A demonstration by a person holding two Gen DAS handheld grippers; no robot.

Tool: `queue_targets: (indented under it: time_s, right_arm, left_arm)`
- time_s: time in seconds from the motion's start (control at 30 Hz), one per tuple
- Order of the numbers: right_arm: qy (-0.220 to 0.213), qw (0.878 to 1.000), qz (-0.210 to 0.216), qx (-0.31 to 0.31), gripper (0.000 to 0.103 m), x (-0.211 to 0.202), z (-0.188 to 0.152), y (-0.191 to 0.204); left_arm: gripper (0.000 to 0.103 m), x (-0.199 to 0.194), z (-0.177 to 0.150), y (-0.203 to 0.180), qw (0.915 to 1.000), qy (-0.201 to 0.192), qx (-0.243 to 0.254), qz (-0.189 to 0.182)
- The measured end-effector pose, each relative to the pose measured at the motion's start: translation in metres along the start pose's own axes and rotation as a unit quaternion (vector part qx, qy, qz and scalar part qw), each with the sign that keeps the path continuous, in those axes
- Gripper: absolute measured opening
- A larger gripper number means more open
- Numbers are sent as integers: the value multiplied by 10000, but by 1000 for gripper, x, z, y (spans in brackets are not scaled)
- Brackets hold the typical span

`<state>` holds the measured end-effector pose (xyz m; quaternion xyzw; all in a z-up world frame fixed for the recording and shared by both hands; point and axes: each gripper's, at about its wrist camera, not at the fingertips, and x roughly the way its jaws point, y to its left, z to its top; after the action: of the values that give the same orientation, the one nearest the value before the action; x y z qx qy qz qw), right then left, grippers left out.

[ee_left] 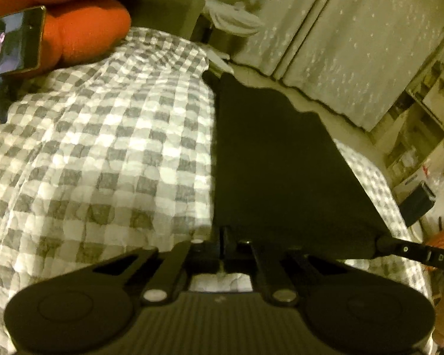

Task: Fold clothes
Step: 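Hold the garment end with both grippers and stretch it flat along the bed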

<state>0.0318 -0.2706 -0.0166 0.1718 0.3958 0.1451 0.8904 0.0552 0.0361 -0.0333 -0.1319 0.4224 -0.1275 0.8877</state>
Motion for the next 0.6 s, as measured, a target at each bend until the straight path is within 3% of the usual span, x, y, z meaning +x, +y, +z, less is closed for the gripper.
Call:
queue_targets:
  time_s: [0.1, 0.6]
  right_arm:
    - [278, 9995, -178, 14, 5, 12, -3, -4]
    - [307, 9985, -424, -140, 4, 6, -1, -4]
  left_arm:
    - [1, 1, 0, -1, 10000, 37, 61, 37]
    - [3, 1, -1, 1, 10000, 43, 62, 32]
